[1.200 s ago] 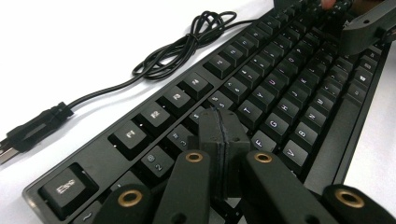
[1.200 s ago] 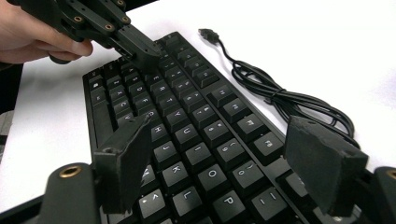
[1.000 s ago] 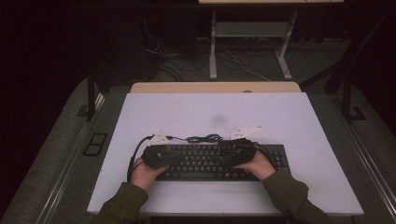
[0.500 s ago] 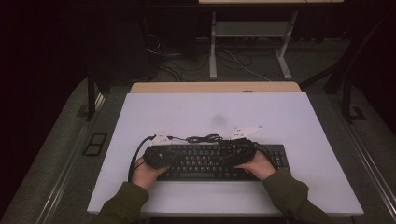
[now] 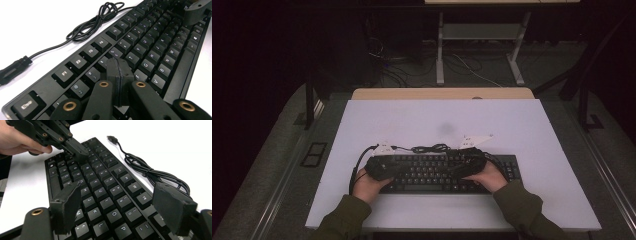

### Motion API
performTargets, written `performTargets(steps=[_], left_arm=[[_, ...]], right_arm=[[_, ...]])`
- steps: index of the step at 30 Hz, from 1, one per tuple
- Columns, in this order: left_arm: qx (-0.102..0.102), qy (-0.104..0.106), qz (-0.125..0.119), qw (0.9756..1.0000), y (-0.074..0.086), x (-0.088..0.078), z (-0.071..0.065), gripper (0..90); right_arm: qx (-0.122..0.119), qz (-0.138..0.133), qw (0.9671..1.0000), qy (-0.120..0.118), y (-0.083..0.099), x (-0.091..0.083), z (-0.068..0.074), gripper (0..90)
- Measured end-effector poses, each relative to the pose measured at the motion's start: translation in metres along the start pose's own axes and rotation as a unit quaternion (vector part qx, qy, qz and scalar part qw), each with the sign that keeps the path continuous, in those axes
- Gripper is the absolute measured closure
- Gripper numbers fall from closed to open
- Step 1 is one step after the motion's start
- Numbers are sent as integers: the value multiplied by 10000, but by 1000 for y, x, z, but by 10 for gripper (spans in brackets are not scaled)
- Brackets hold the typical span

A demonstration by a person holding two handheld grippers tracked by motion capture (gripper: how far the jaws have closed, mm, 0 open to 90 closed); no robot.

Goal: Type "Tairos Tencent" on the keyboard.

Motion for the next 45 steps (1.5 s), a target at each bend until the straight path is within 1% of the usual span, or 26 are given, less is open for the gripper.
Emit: performTargets(steps=[2,3,7,15,19,21,25,28,30,37,42,45], left_arm=[[-45,6,-20,10000,0,-1,0,891],[-10,12,-22,10000,0,-2,0,891],[-57,8,-71,10000,-2,-3,0,876],[-58,22,-98,9999,-2,-5,-1,765],[-65,17,-87,9999,-2,-5,-2,694],[-60,-16,-76,10000,-2,-5,-1,649],[-58,-77,-81,9999,-2,-4,-1,540],[-15,-117,-51,9999,-1,-2,-1,444],[-4,-127,-44,9999,-1,-2,-1,405],[4,-180,-97,9998,-2,0,-2,295],[-2,-209,-101,9997,-2,0,-1,254],[-12,-227,-117,9997,-2,1,-1,238]], right_arm=[[14,-12,10000,2,-1,0,-1,228],[29,-19,10000,-1,-1,0,-1,228],[41,-31,10000,-5,-4,1,-2,224],[7,-25,9999,-135,-11,6,1,223],[60,21,9998,-206,-12,7,2,240],[32,58,9996,-269,-12,7,3,251],[53,99,9995,-310,-11,6,6,348],[35,109,9993,-361,-12,5,9,432],[-2,109,9992,-382,-12,5,11,479],[-125,211,9987,-456,-10,6,18,645],[-197,302,9981,-507,-8,7,23,753],[-241,342,9974,-579,-6,8,27,816]])
Point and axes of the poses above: each handheld gripper's, and its own axes: x roughly forward along the jaws, y roughly out of its underside, z roughly to its left, the point moved 9 cm from there along x, roughly forward along the jaws, and after that the axes turned 1 degree about x, right-handed, at the moved point
